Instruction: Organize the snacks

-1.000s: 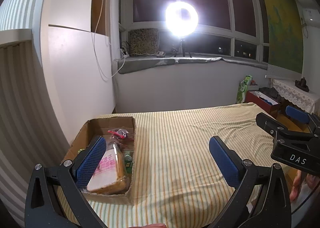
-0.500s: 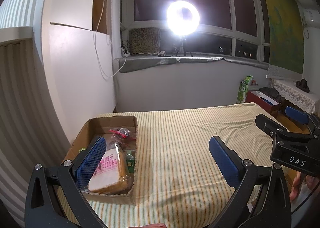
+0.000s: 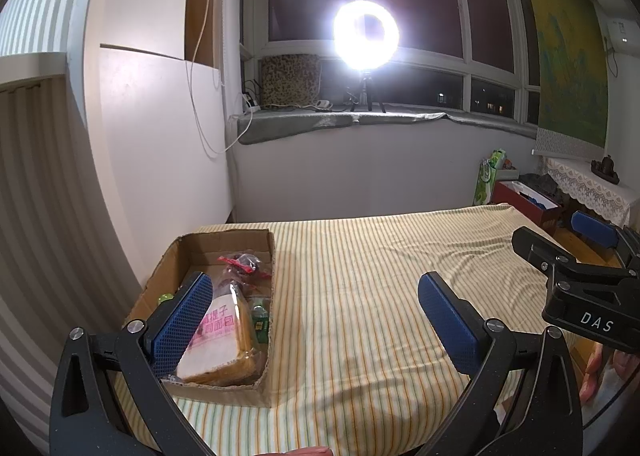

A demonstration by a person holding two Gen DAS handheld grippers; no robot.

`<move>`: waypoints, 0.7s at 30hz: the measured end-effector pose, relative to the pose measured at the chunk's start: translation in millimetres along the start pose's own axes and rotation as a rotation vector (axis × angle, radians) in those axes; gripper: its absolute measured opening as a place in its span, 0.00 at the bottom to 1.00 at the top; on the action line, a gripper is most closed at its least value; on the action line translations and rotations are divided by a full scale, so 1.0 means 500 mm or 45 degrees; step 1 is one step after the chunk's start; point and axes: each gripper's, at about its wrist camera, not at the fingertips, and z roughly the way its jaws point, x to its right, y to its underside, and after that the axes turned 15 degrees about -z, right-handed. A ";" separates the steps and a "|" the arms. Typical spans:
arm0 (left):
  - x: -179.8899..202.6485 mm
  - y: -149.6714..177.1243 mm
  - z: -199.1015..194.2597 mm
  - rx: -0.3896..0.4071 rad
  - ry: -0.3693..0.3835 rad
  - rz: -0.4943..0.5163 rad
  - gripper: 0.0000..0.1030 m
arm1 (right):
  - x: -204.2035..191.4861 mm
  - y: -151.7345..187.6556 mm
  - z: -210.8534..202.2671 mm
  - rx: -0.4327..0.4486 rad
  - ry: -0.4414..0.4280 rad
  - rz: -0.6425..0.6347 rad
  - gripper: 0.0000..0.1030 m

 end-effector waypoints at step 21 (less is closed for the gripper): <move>-0.010 0.007 0.009 -0.017 0.002 -0.001 0.99 | -0.001 0.003 -0.001 -0.002 -0.001 0.001 1.00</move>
